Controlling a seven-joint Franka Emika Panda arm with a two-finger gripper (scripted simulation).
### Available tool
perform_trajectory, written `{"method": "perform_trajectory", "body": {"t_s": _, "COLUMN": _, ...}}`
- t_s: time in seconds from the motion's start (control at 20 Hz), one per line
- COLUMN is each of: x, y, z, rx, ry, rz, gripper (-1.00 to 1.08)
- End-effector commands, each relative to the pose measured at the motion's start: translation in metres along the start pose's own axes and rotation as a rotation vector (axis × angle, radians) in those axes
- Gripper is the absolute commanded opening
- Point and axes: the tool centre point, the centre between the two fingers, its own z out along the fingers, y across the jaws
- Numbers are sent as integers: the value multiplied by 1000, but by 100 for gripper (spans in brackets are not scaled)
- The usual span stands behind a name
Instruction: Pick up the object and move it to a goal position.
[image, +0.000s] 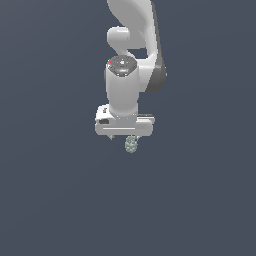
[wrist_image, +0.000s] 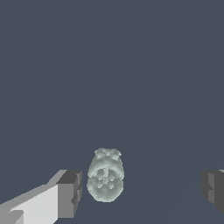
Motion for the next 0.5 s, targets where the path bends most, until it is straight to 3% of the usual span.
{"method": "perform_trajectory", "body": {"t_s": 0.0, "x": 0, "y": 0, "z": 0, "rx": 0, "ry": 0, "rz": 0, "gripper": 100}}
{"method": "perform_trajectory", "body": {"t_s": 0.45, "x": 8, "y": 11, "z": -7, "rx": 10, "ry": 25, "rz": -7, "gripper": 100}}
